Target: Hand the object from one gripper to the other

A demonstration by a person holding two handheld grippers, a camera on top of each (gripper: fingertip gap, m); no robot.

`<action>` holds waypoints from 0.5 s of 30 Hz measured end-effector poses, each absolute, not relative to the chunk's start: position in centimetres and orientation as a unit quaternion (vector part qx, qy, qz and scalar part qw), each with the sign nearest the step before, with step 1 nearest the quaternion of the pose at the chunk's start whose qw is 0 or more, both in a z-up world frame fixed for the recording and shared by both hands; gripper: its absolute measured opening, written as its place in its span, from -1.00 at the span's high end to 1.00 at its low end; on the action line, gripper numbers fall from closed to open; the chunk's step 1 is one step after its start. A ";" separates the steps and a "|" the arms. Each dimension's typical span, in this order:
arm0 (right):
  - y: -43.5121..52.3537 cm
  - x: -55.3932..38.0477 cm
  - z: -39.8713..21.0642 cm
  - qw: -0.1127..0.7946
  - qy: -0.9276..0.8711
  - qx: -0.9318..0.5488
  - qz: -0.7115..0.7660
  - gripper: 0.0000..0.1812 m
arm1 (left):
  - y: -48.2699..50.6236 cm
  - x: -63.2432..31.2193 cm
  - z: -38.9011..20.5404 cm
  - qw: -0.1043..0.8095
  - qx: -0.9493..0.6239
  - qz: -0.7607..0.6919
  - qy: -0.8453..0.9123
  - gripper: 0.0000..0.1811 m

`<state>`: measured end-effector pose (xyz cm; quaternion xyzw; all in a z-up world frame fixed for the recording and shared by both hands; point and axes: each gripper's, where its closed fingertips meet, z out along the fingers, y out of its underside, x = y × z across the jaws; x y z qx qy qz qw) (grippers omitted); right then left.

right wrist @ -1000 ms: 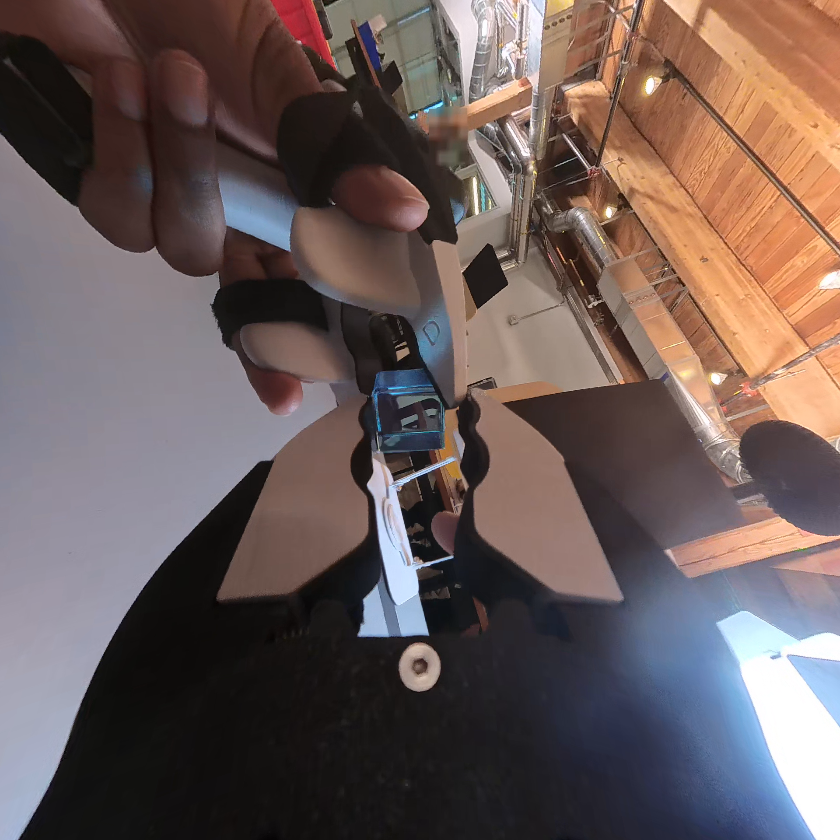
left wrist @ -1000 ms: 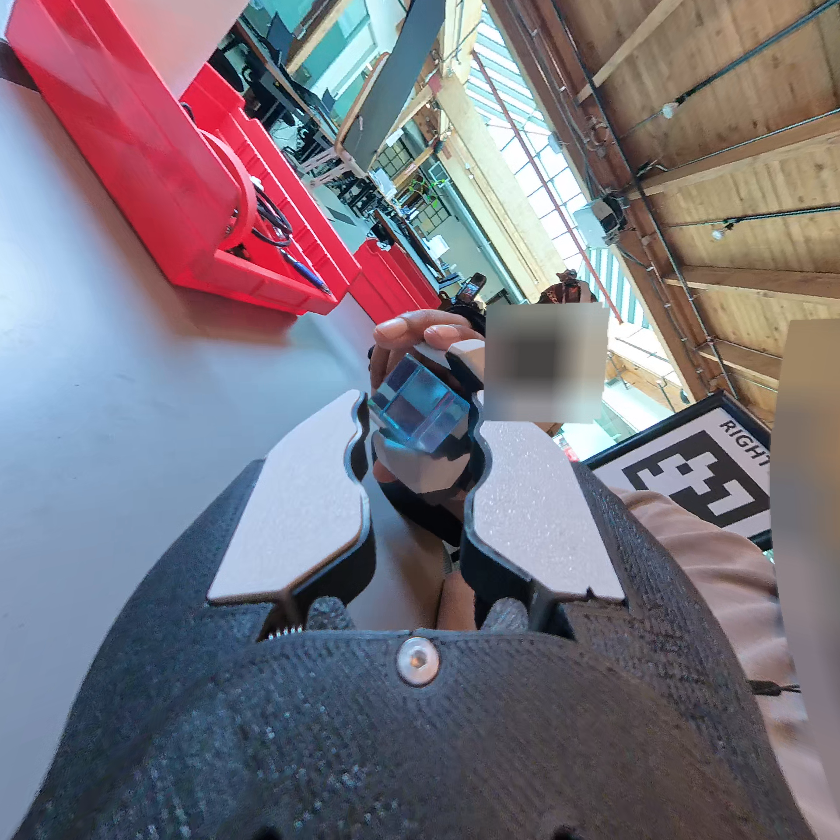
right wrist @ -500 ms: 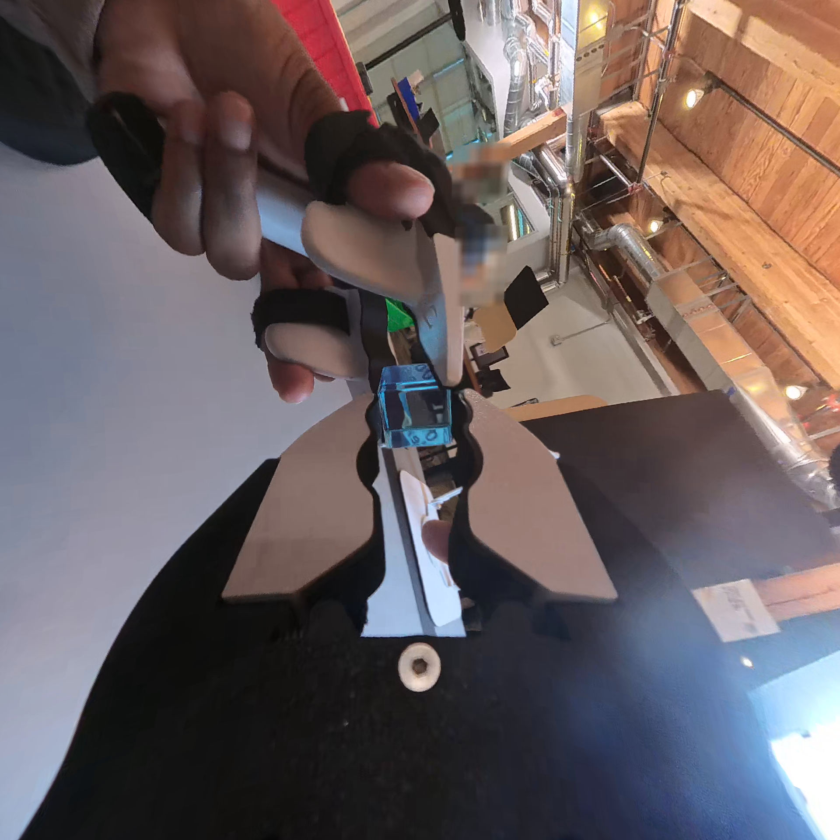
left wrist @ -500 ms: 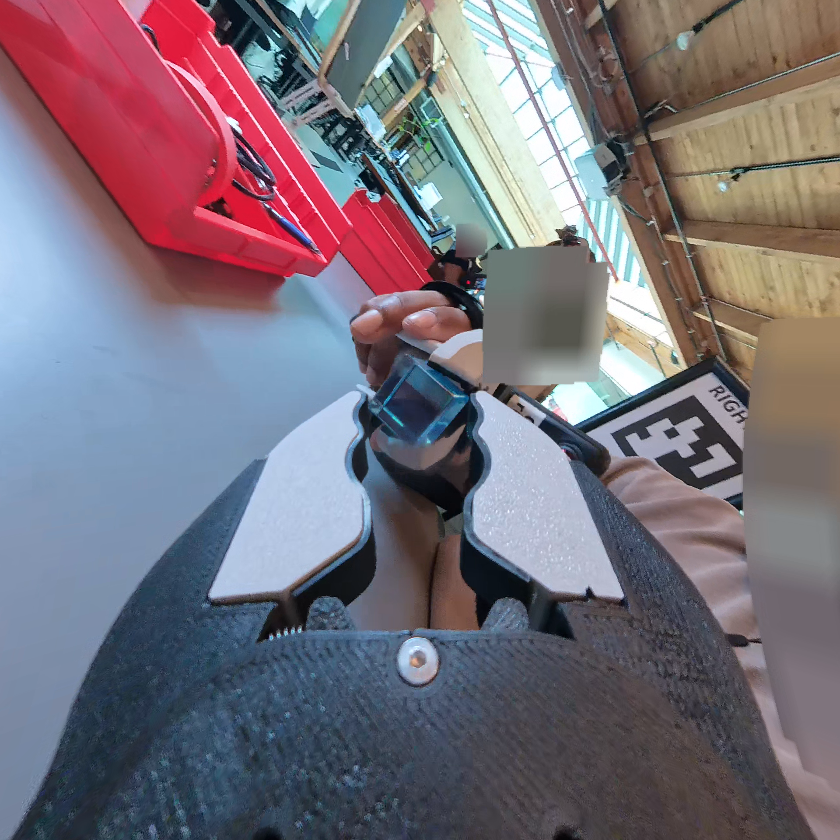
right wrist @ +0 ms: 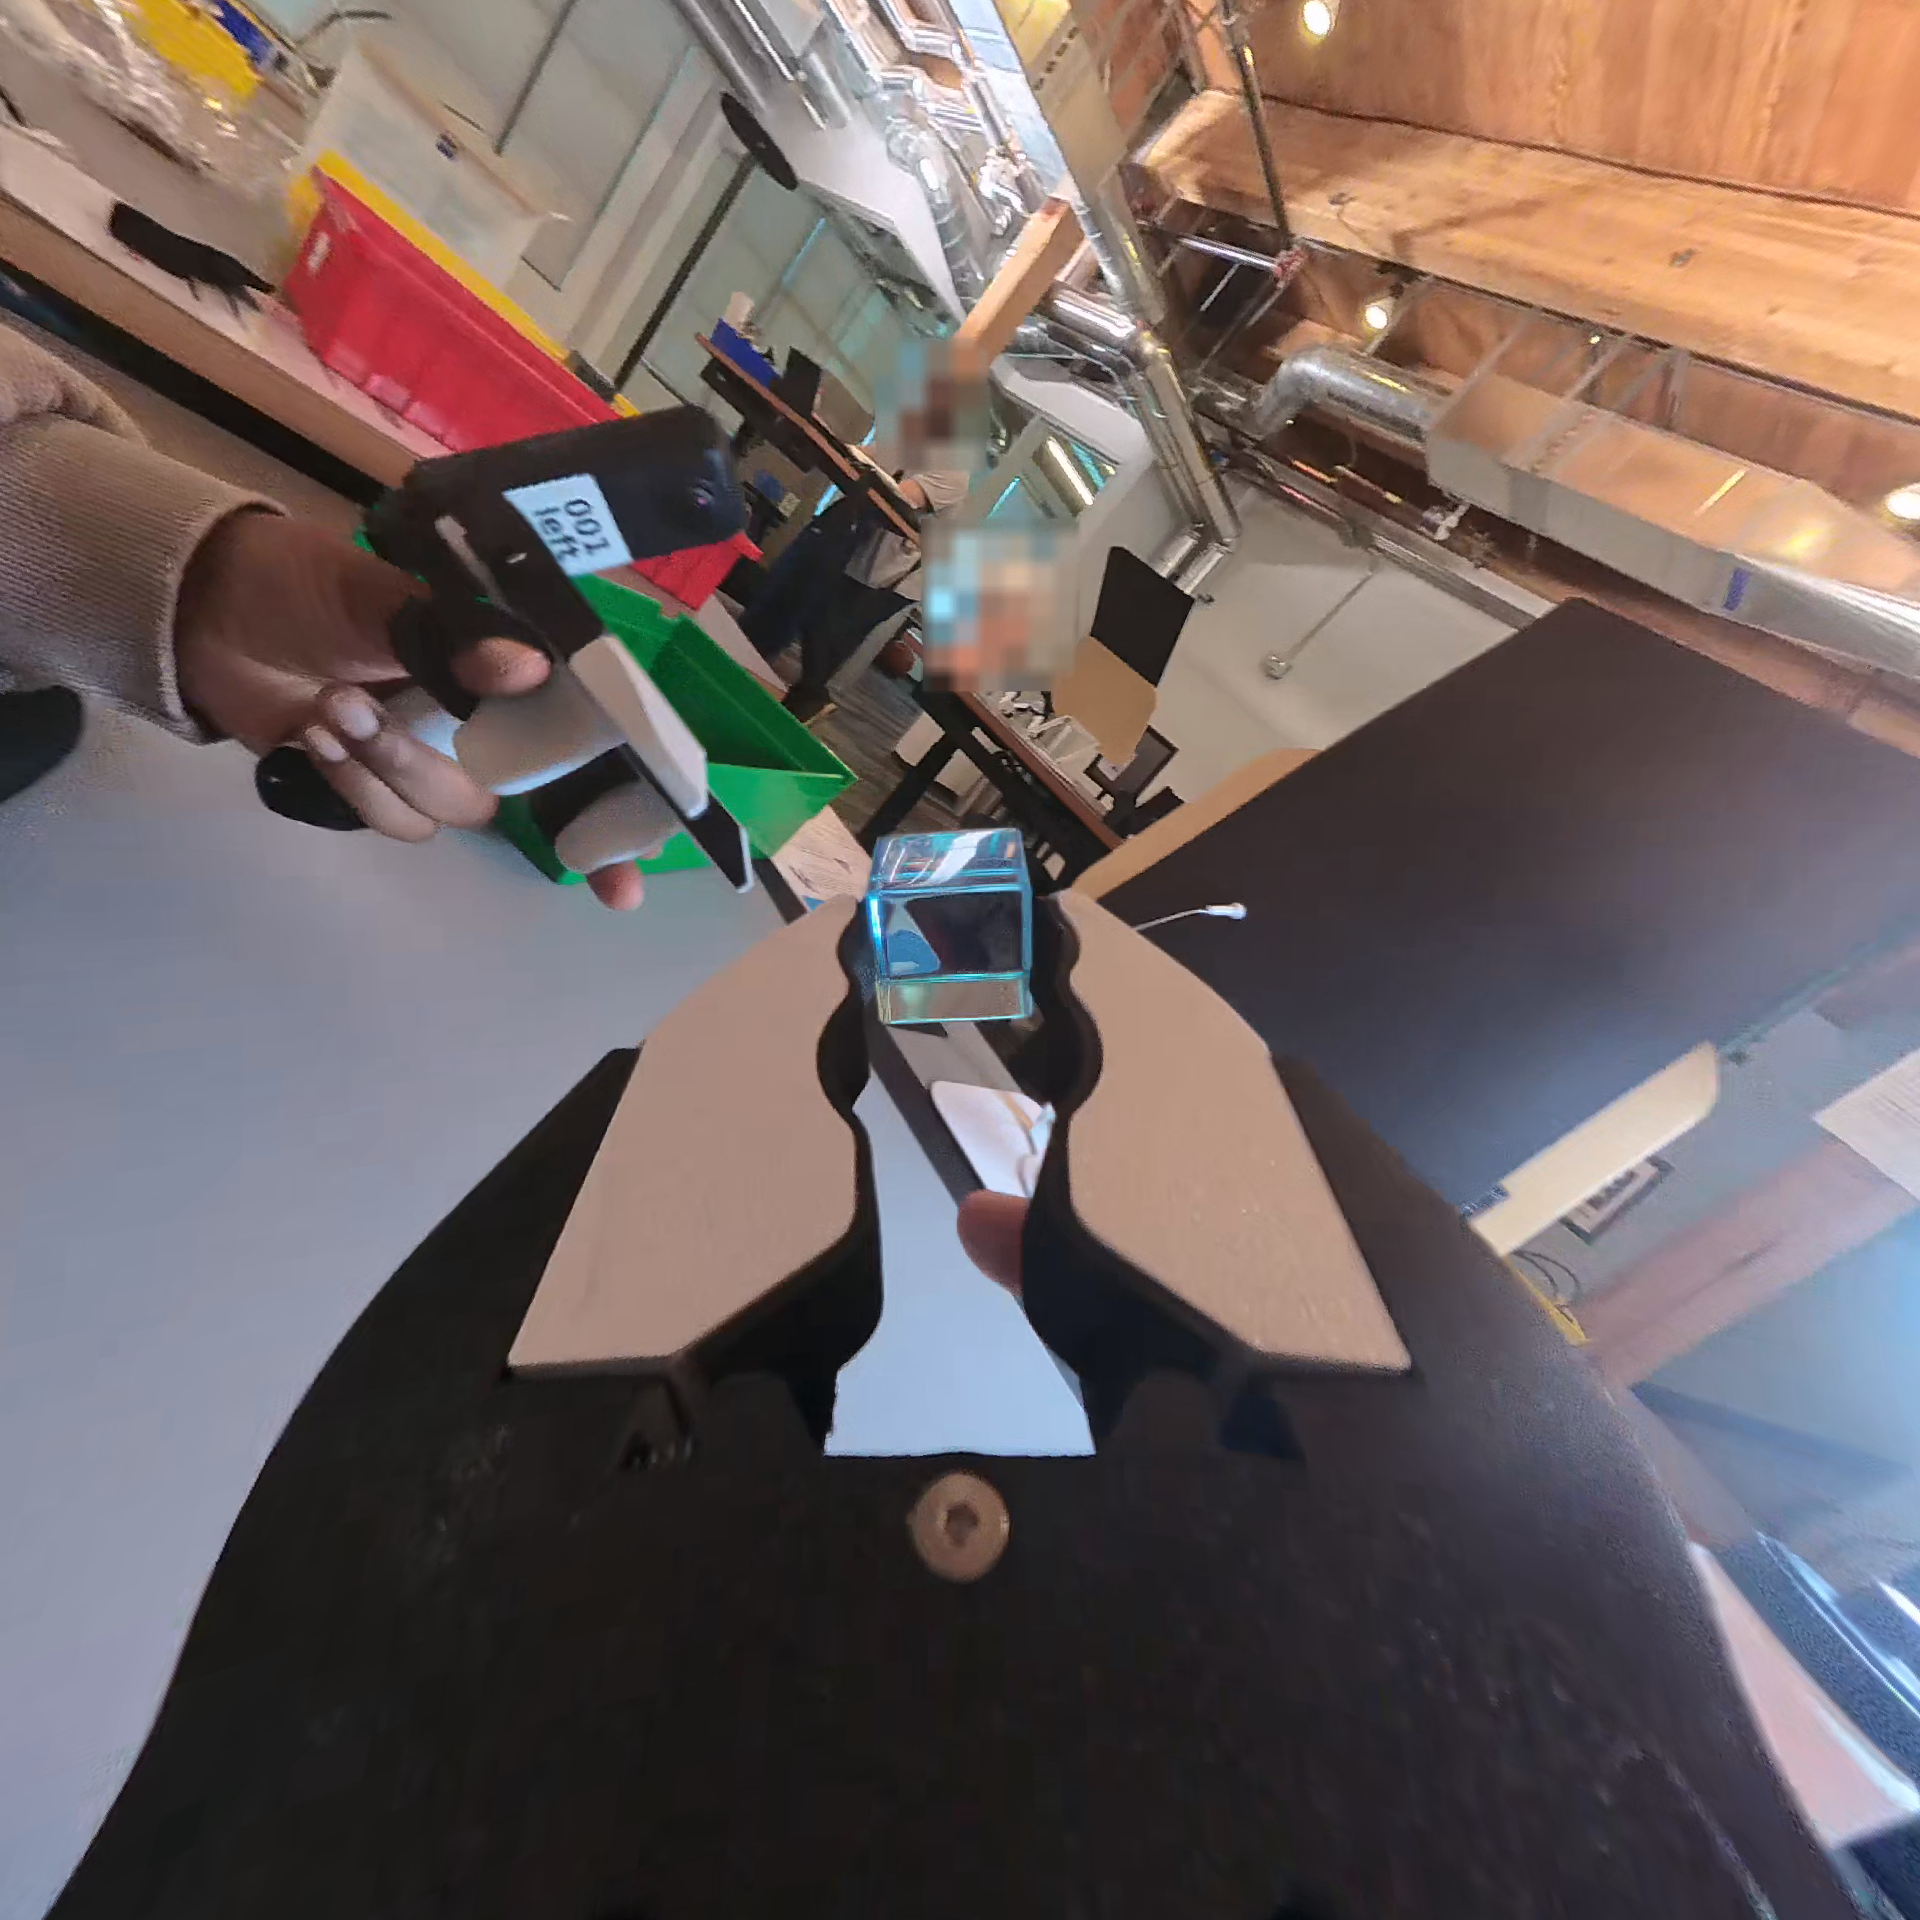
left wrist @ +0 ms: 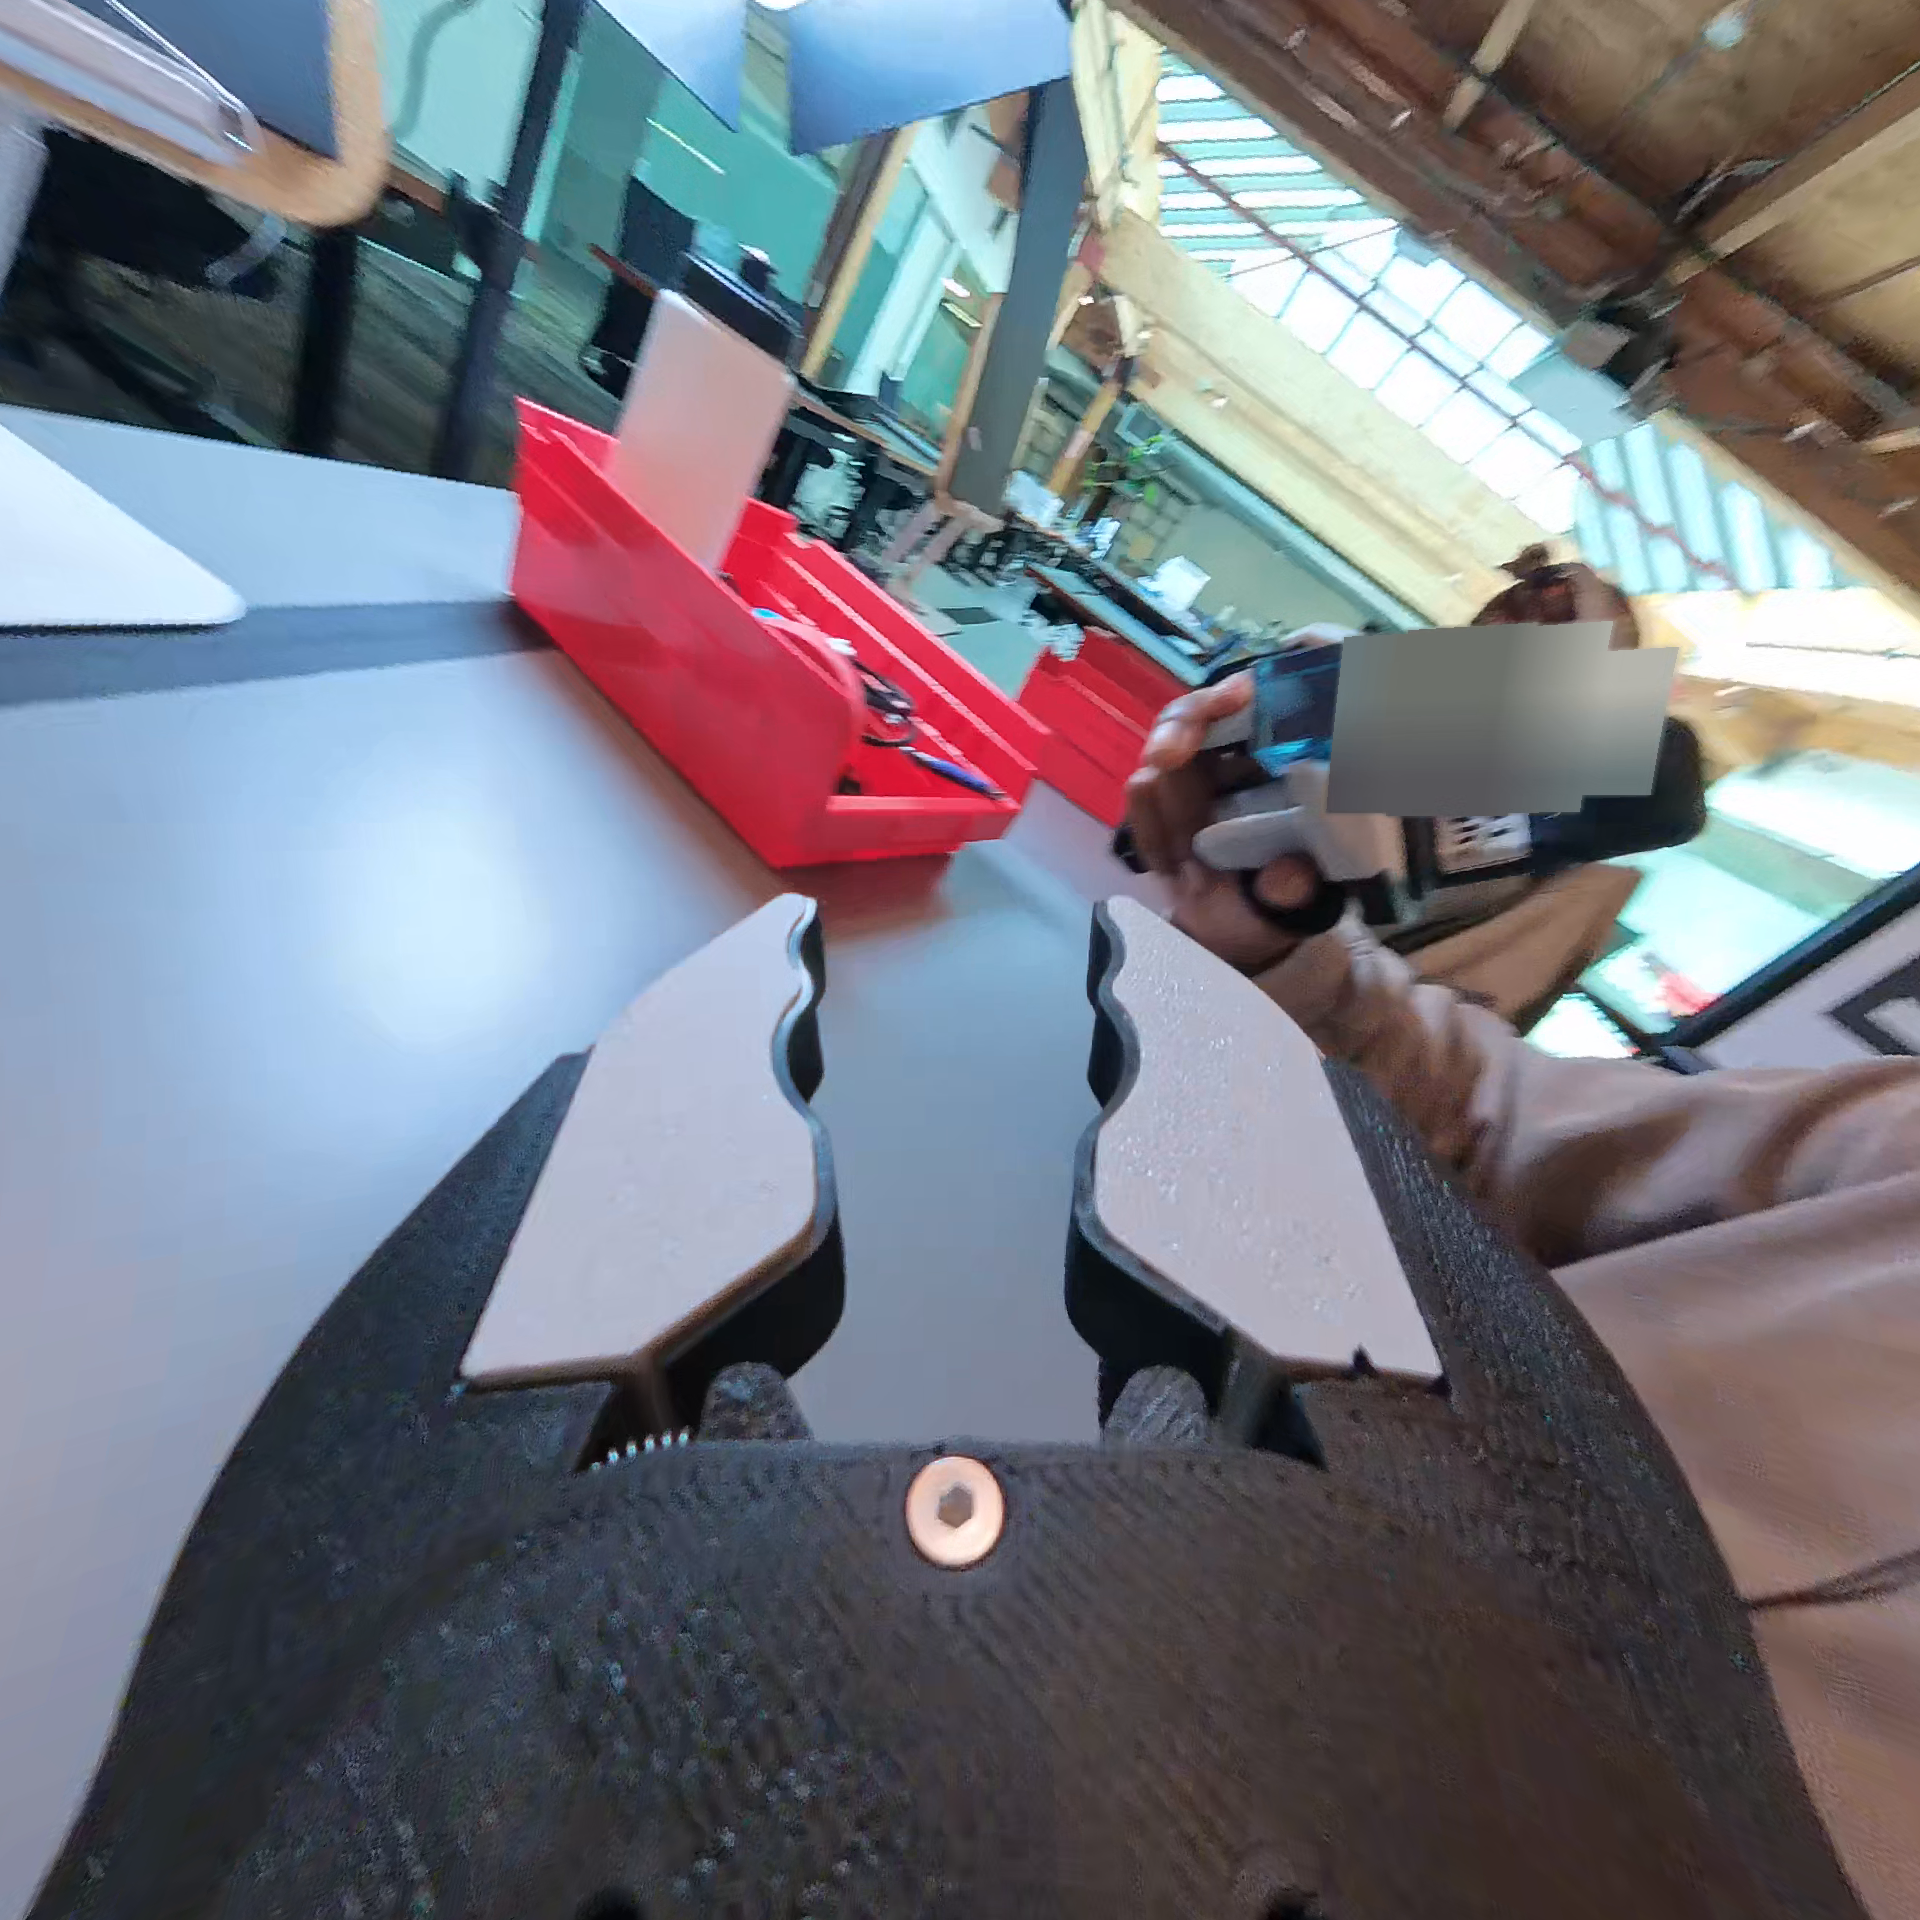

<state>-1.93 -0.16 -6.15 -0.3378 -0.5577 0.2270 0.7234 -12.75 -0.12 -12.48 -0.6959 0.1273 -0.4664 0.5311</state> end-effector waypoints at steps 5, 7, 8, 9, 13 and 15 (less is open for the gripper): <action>2.6 0.0 -6.2 0.722 -0.543 -0.364 0.228 0.68 | 1.1 -14.1 -14.2 0.582 -0.726 -0.310 0.195 0.44; 3.5 0.3 -6.9 0.709 -0.543 -0.380 0.240 0.68 | 1.1 -14.0 -14.6 0.599 -0.731 -0.227 0.237 0.41; 3.9 0.4 -7.3 0.704 -0.541 -0.387 0.248 0.69 | 1.2 -13.9 -14.8 0.607 -0.730 -0.180 0.258 0.40; 4.2 0.4 -7.7 0.695 -0.542 -0.395 0.258 0.69 | 1.2 -13.8 -14.9 0.613 -0.727 -0.135 0.277 0.39; 4.6 -0.1 -9.1 0.669 -0.546 -0.415 0.286 0.69 | 0.9 -12.9 -15.2 0.616 -0.718 -0.021 0.323 0.38; 4.3 -0.7 -9.7 0.659 -0.555 -0.417 0.290 0.68 | 0.8 -12.5 -15.3 0.613 -0.719 0.001 0.327 0.38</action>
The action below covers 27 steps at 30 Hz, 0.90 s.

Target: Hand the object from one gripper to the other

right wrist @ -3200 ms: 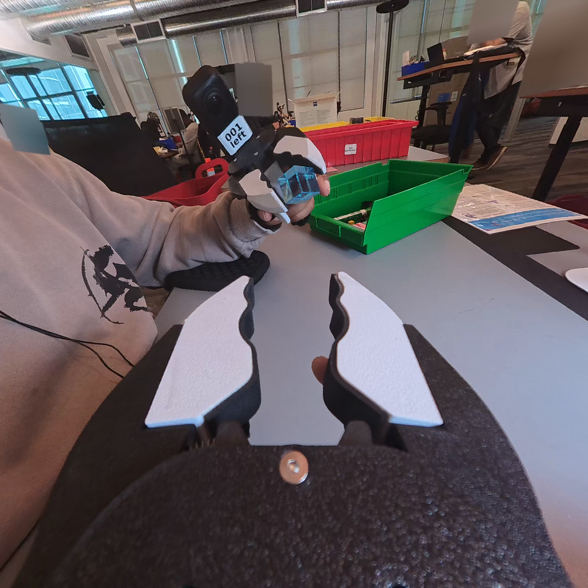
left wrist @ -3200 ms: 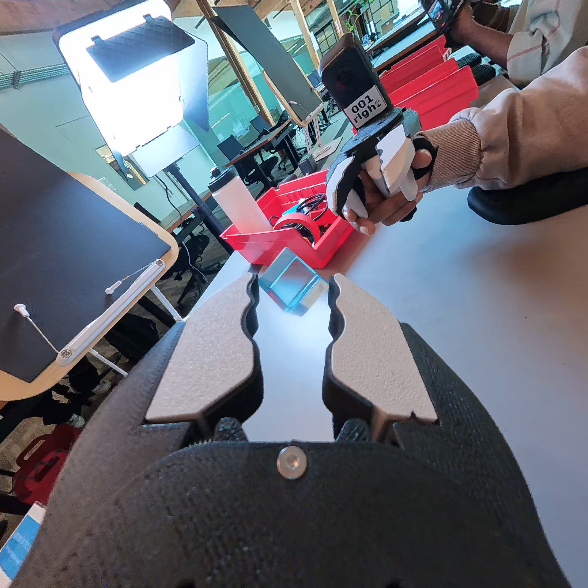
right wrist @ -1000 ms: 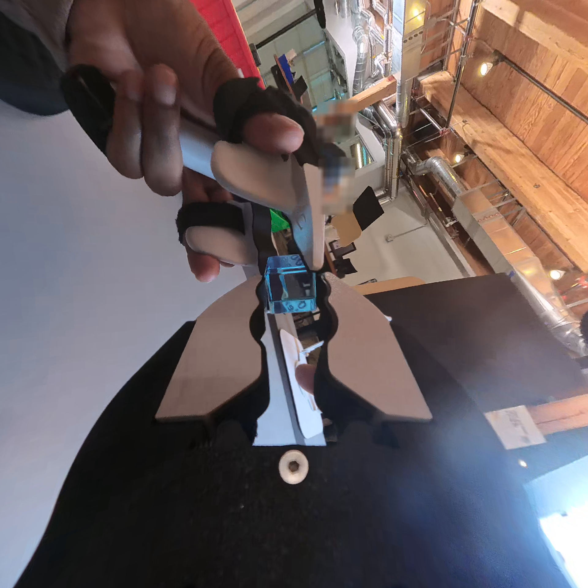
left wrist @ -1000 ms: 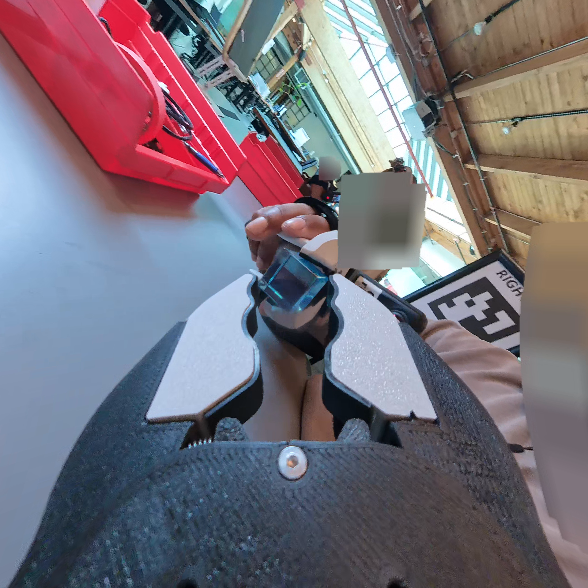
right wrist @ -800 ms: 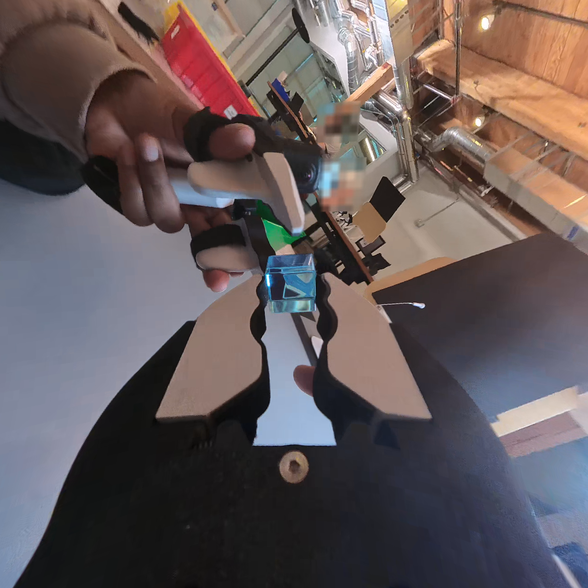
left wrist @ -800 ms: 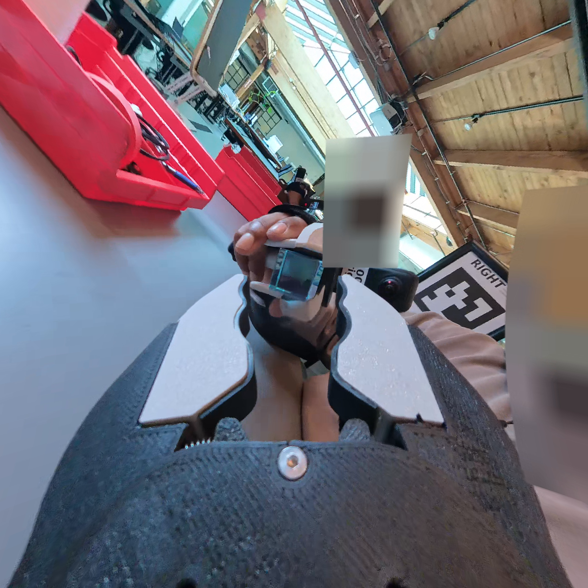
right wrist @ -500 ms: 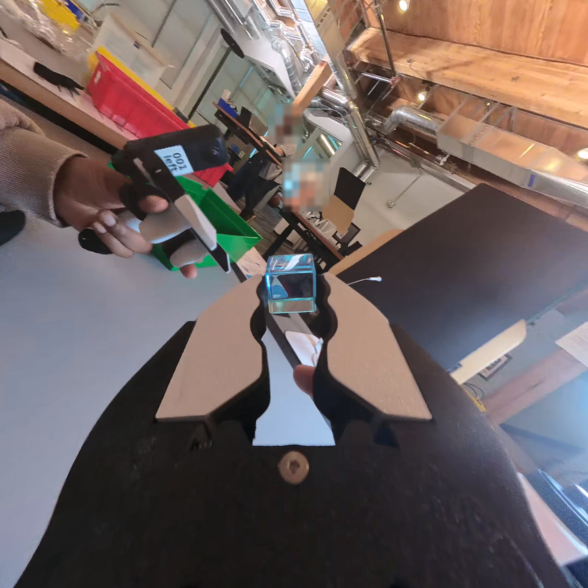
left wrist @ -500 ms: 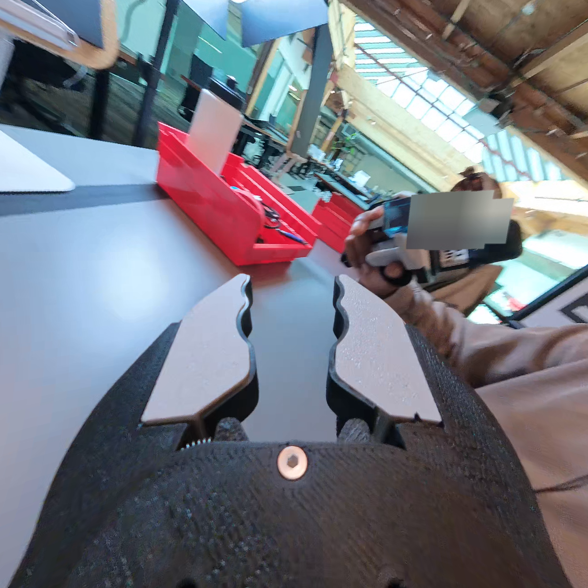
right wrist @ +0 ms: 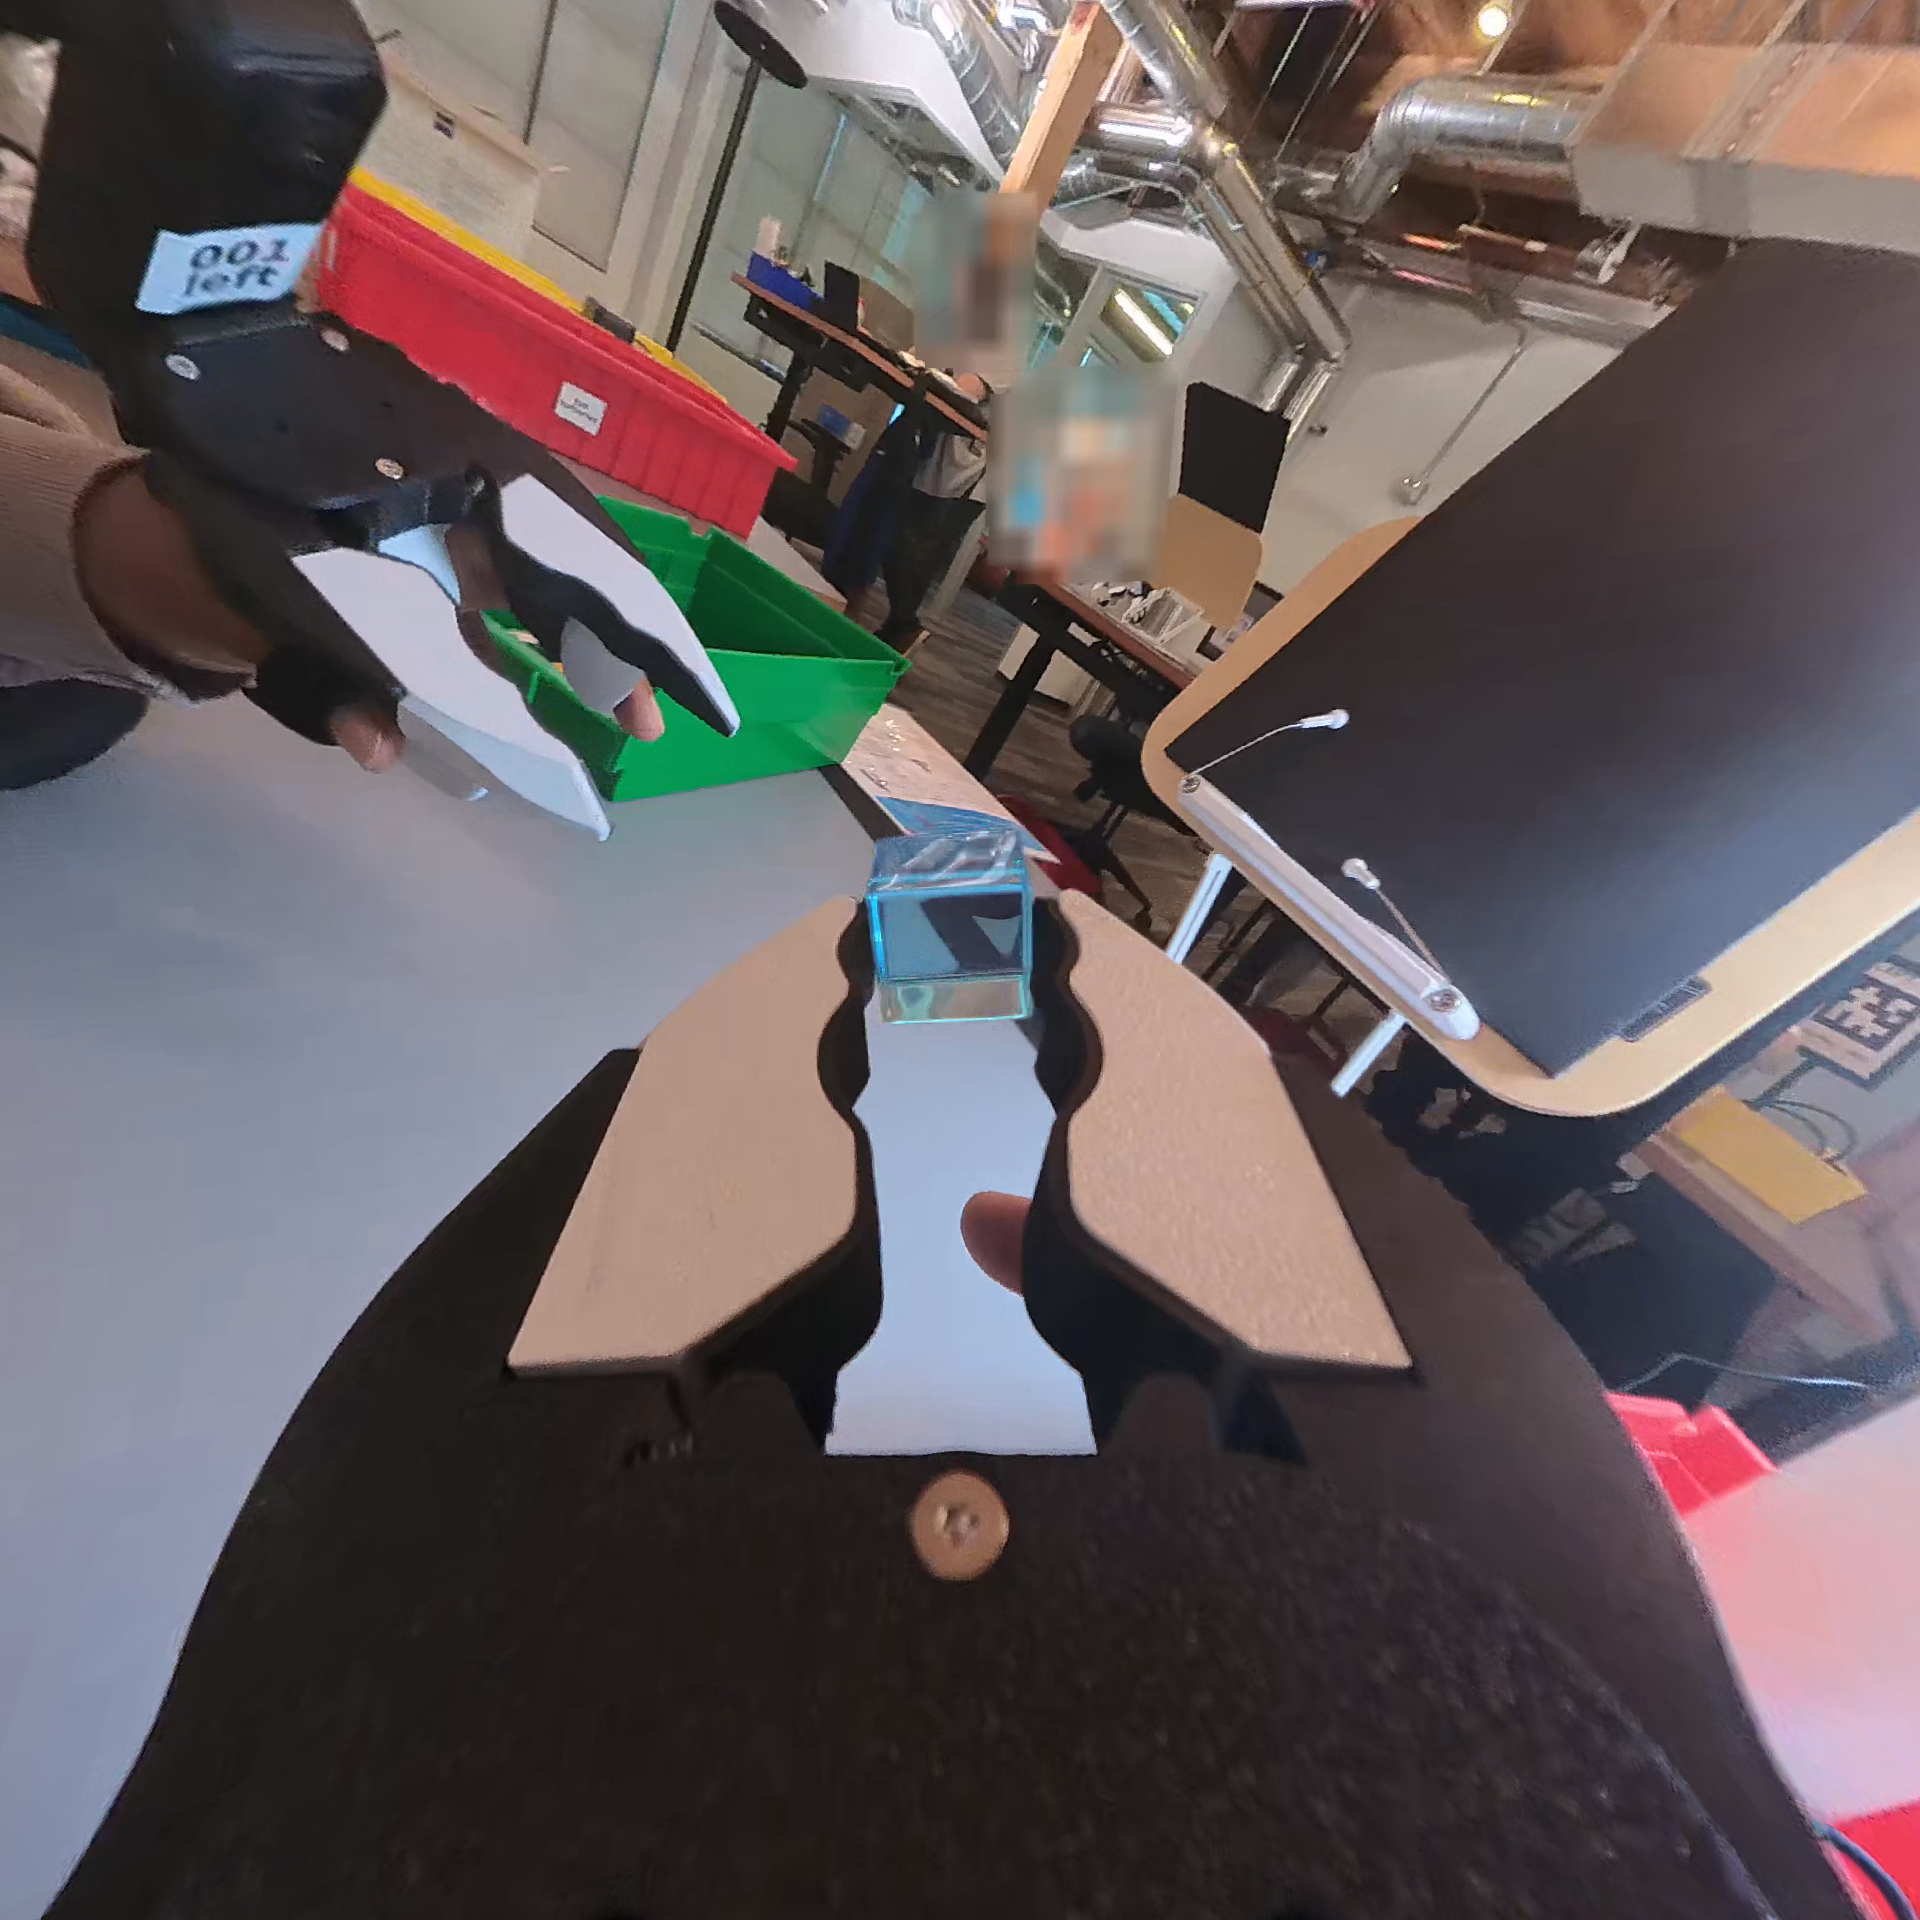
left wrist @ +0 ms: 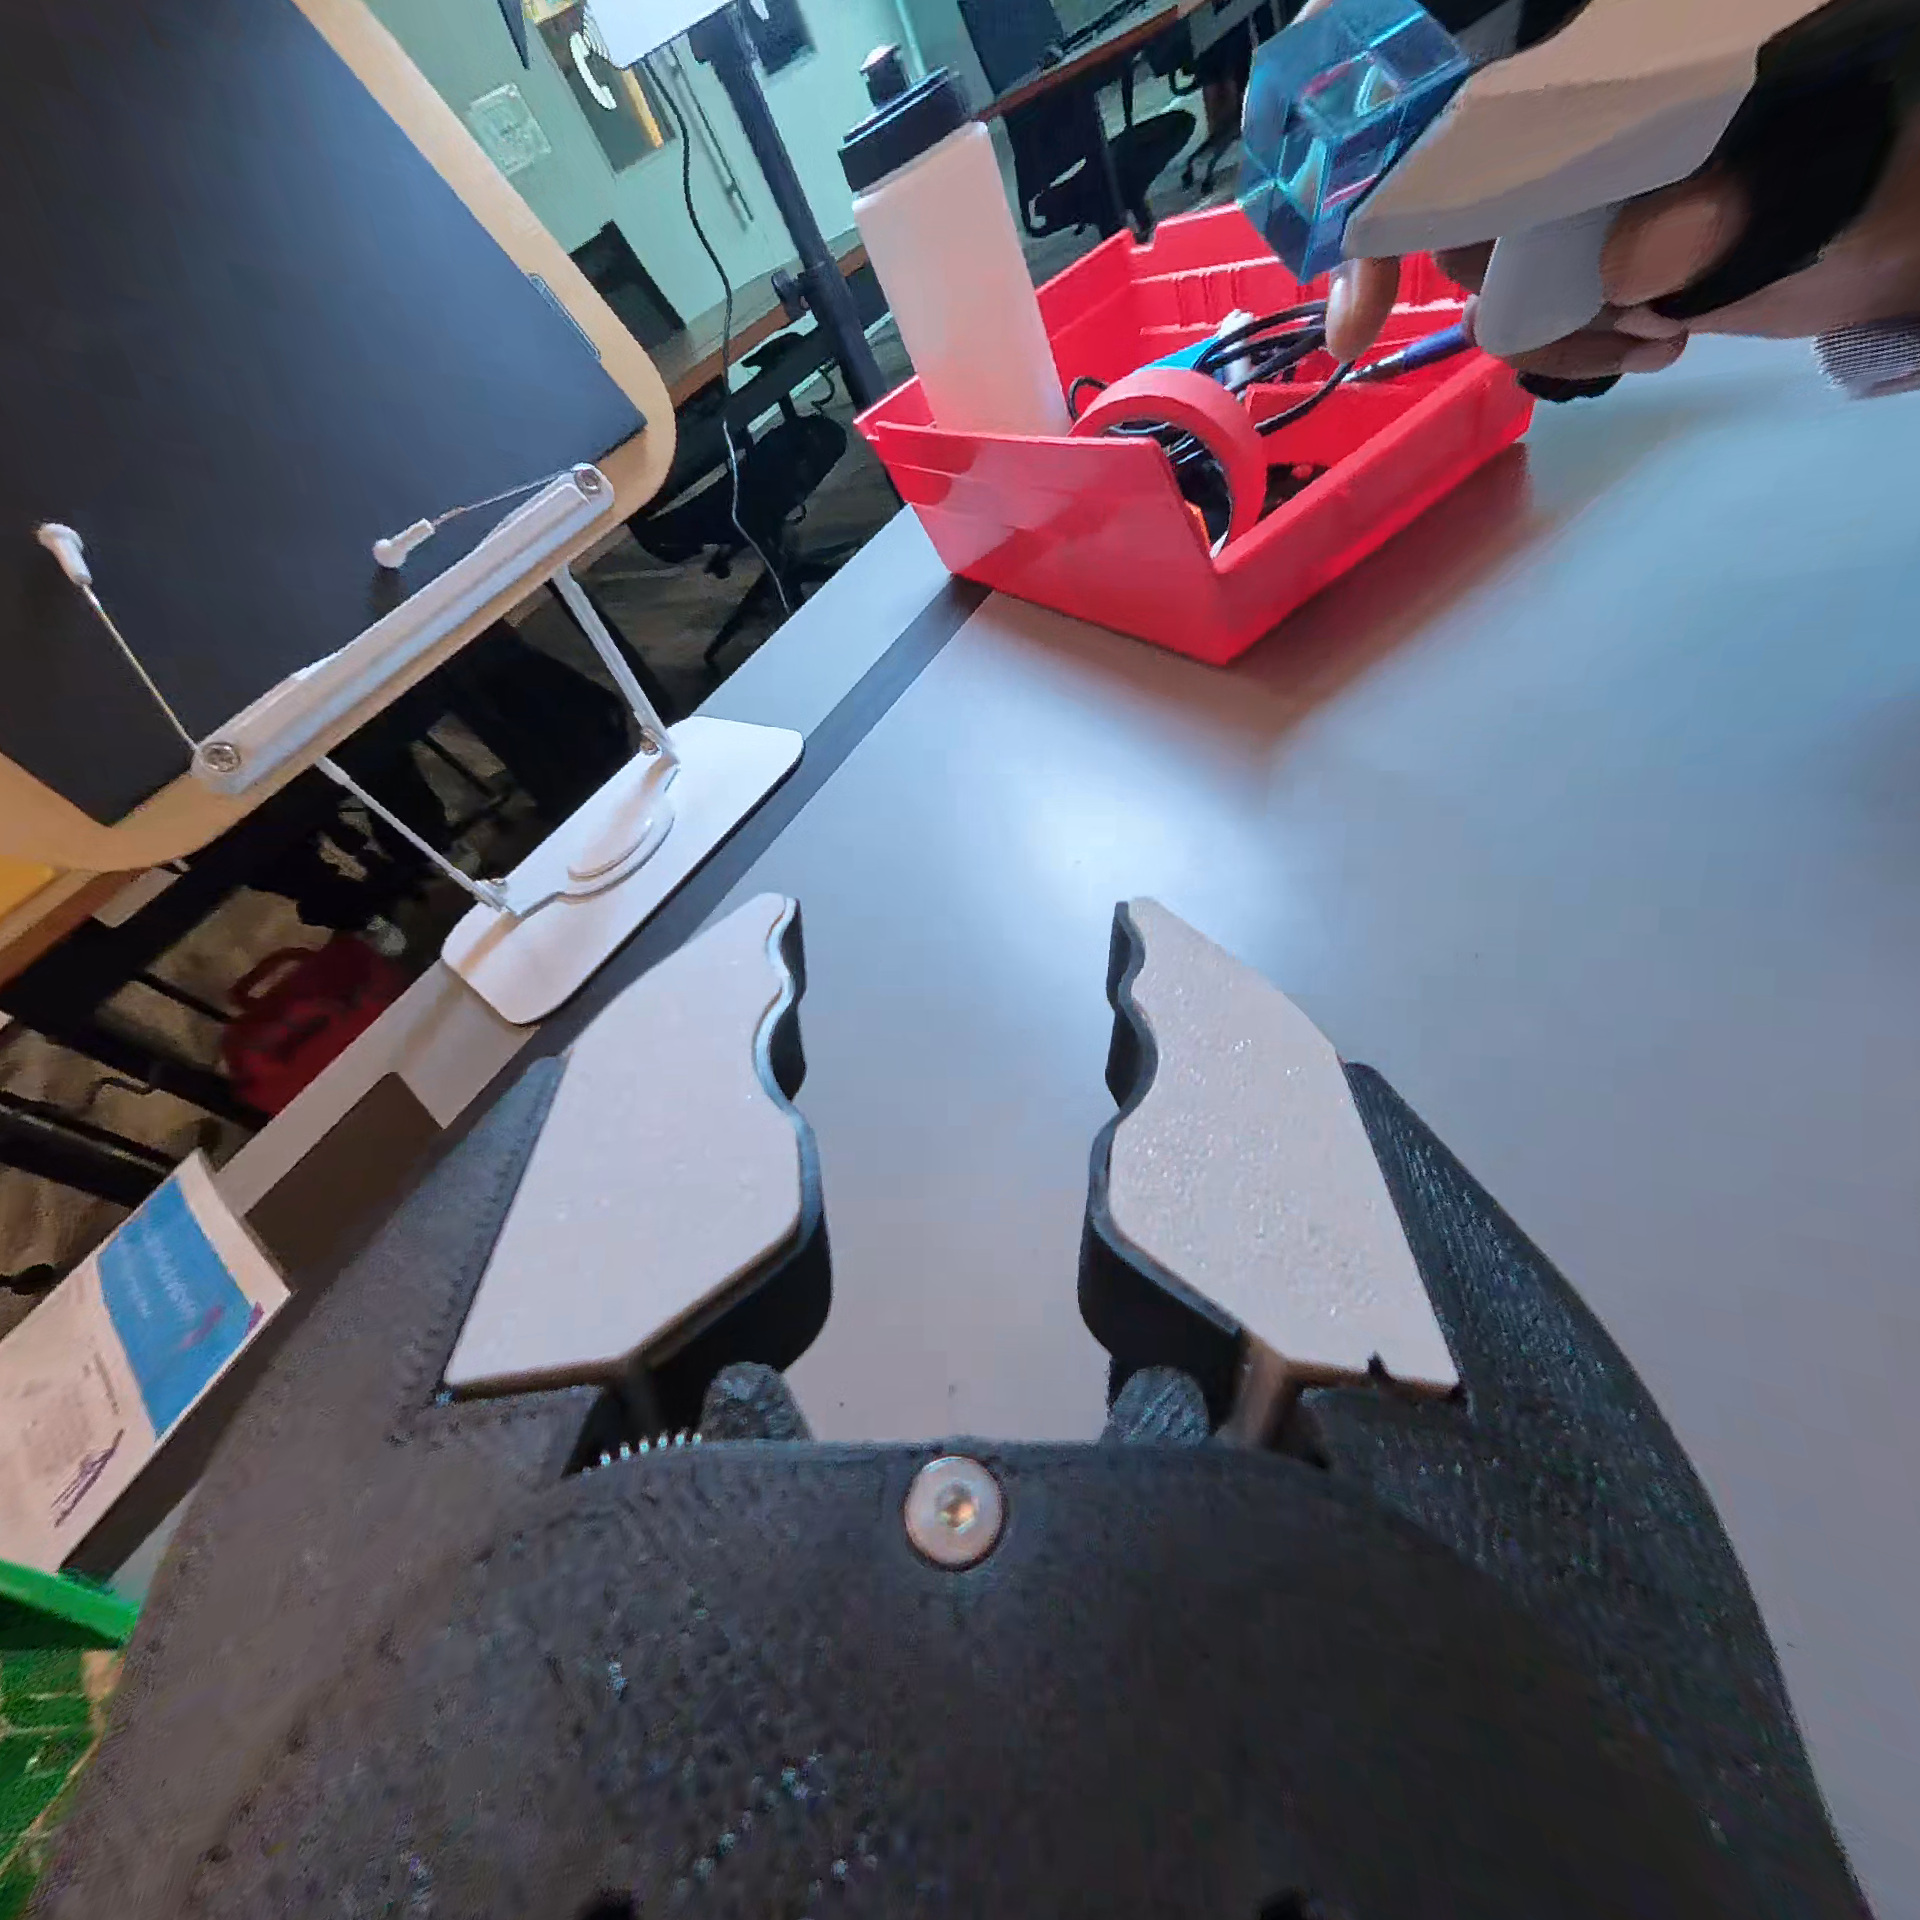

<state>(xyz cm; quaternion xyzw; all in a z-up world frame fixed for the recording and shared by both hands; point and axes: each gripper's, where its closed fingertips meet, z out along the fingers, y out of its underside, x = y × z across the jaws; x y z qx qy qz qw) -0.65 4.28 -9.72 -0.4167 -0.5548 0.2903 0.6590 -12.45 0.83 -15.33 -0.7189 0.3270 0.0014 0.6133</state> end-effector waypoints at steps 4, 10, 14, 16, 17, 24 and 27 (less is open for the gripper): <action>3.2 -2.1 -11.1 0.639 -0.578 -0.415 0.292 0.68 | 0.9 -12.1 -15.7 0.608 -0.724 0.045 0.323 0.40; 1.7 -4.1 -13.2 0.616 -0.607 -0.411 0.288 0.68 | 0.6 -11.0 -15.9 0.602 -0.718 0.091 0.339 0.43; 1.0 -4.8 -14.1 0.608 -0.619 -0.409 0.284 0.68 | 0.3 -10.2 -16.0 0.599 -0.716 0.091 0.346 0.42; 0.8 -5.1 -14.4 0.606 -0.623 -0.408 0.280 0.68 | 0.1 -9.8 -16.0 0.598 -0.714 0.092 0.351 0.41; 0.8 -5.2 -14.5 0.605 -0.625 -0.407 0.279 0.68 | 0.1 -9.7 -16.0 0.598 -0.713 0.092 0.354 0.41; 0.2 -5.8 -15.6 0.595 -0.634 -0.407 0.279 0.68 | -0.5 -8.5 -16.1 0.588 -0.719 0.079 0.361 0.39; 0.1 -6.0 -15.8 0.593 -0.636 -0.408 0.278 0.68 | -0.7 -8.1 -16.3 0.582 -0.724 0.071 0.363 0.39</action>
